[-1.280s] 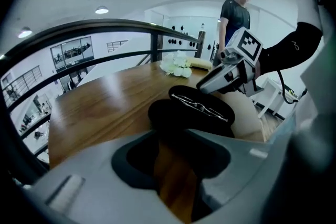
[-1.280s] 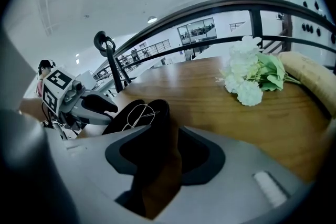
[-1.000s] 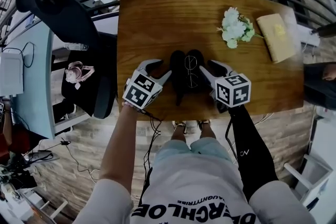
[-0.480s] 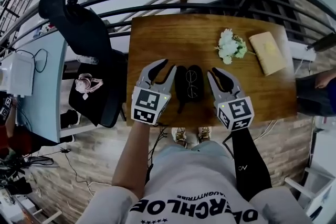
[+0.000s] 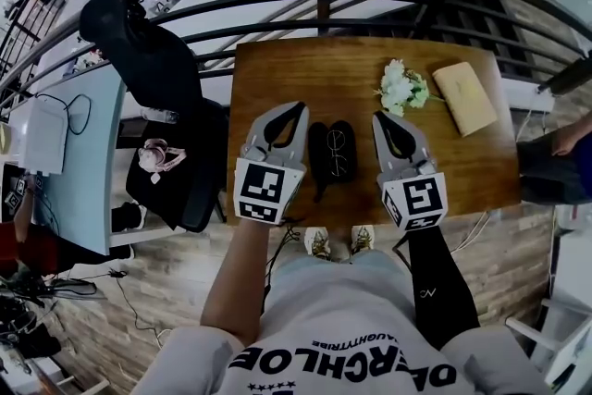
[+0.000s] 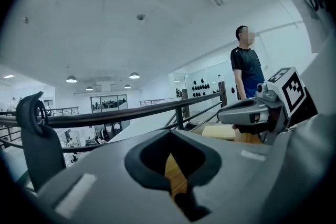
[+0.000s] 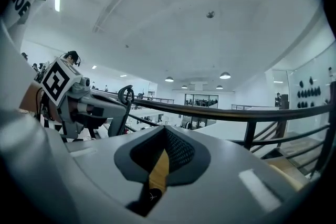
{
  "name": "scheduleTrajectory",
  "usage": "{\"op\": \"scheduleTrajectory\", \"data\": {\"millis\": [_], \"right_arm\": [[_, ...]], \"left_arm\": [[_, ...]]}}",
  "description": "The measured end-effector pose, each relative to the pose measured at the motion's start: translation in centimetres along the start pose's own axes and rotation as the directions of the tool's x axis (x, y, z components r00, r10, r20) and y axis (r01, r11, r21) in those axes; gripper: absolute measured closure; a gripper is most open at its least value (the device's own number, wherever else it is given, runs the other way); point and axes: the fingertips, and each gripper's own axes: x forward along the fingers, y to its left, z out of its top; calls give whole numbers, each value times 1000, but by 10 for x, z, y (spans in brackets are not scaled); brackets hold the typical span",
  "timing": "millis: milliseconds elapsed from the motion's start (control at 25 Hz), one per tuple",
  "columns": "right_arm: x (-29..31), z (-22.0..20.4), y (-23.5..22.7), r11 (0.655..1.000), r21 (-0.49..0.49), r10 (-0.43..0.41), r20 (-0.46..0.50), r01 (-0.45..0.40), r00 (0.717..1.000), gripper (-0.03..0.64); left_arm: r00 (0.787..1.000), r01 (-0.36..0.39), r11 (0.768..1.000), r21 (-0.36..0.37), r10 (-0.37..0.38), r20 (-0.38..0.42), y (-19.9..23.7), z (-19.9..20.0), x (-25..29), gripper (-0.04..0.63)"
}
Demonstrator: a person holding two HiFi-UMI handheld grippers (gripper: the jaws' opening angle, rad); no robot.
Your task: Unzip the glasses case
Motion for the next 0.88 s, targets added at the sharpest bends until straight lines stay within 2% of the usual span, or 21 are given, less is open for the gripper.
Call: {"op": "scheduleTrajectory", "data": {"millis": [880], "right_arm": [[-3, 5, 2, 1000, 23, -2, 6, 2, 1000, 589]], "left_arm": [[999, -21, 1000, -2, 21, 31, 5, 13, -7, 485]]}}
